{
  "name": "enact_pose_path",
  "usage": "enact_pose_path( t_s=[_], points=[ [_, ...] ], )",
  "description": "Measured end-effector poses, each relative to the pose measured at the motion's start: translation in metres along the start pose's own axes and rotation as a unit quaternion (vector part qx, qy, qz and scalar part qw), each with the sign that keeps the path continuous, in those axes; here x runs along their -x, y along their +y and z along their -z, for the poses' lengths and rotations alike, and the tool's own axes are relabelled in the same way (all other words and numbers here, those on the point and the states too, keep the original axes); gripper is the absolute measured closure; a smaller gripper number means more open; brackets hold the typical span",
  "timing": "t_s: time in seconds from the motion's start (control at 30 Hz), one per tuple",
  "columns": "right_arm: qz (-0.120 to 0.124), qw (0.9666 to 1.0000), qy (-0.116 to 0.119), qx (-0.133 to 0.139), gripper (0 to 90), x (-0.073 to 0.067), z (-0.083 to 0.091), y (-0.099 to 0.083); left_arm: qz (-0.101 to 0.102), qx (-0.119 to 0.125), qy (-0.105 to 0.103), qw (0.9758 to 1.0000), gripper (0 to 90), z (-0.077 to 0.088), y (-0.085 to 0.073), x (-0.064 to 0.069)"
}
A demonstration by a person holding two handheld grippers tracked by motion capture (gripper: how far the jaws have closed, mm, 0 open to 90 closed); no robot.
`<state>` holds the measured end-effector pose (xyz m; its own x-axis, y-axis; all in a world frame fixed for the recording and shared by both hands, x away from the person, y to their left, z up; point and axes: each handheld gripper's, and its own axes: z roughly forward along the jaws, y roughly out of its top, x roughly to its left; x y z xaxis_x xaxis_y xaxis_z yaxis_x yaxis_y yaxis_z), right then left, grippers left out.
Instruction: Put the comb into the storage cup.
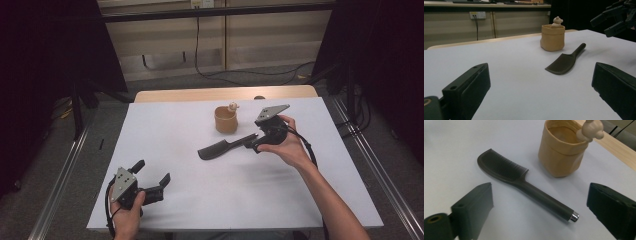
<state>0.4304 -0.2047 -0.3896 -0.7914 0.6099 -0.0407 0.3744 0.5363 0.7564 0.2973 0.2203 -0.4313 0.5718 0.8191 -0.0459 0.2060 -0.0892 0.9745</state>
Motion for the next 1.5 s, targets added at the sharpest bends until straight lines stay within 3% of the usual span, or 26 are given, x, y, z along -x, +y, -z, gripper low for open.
enact_pose_path(
  t_s=[0.3, 0.43, 0.6, 0.73, 1.07, 1.13, 1.3, 1.5],
  points=[
    [0.027, 0.9982, 0.027, -0.046, 8.7, 0.003, -0.019, 0.010, -0.003, -0.001, -0.003, 1.0000, 2.1, -0.001, 0.000, 0.001],
    [0.039, 0.9960, 0.027, -0.076, 9.2, 0.007, -0.029, 0.011, 0.000, 0.001, -0.002, 1.0000, 2.1, 0.000, 0.000, 0.000],
    [0.050, 0.9940, 0.030, -0.093, 12.3, 0.011, -0.034, 0.016, -0.002, -0.002, -0.001, 1.0000, 2.1, -0.001, 0.000, 0.000],
    [0.062, 0.9908, 0.041, -0.113, 15.4, 0.011, -0.040, 0.021, -0.005, -0.004, -0.002, 1.0000, 2.1, -0.001, 0.000, 0.001],
    [0.101, 0.9784, 0.059, -0.171, 26.3, 0.009, -0.065, 0.023, -0.003, -0.003, -0.005, 1.0000, 2.1, -0.001, -0.001, 0.000],
    [0.106, 0.9773, 0.060, -0.173, 27.4, 0.008, -0.067, 0.024, -0.003, -0.004, -0.004, 1.0000, 2.1, -0.001, -0.001, 0.000],
    [0.123, 0.9709, 0.075, -0.191, 37.6, 0.006, -0.076, 0.023, -0.005, -0.005, -0.006, 1.0000, 2.1, -0.001, -0.001, 0.000],
    [0.139, 0.9671, 0.079, -0.198, 45.3, 0.003, -0.082, 0.023, -0.003, -0.005, -0.006, 1.0000, 2.1, -0.002, -0.001, 0.000]
  ],
)
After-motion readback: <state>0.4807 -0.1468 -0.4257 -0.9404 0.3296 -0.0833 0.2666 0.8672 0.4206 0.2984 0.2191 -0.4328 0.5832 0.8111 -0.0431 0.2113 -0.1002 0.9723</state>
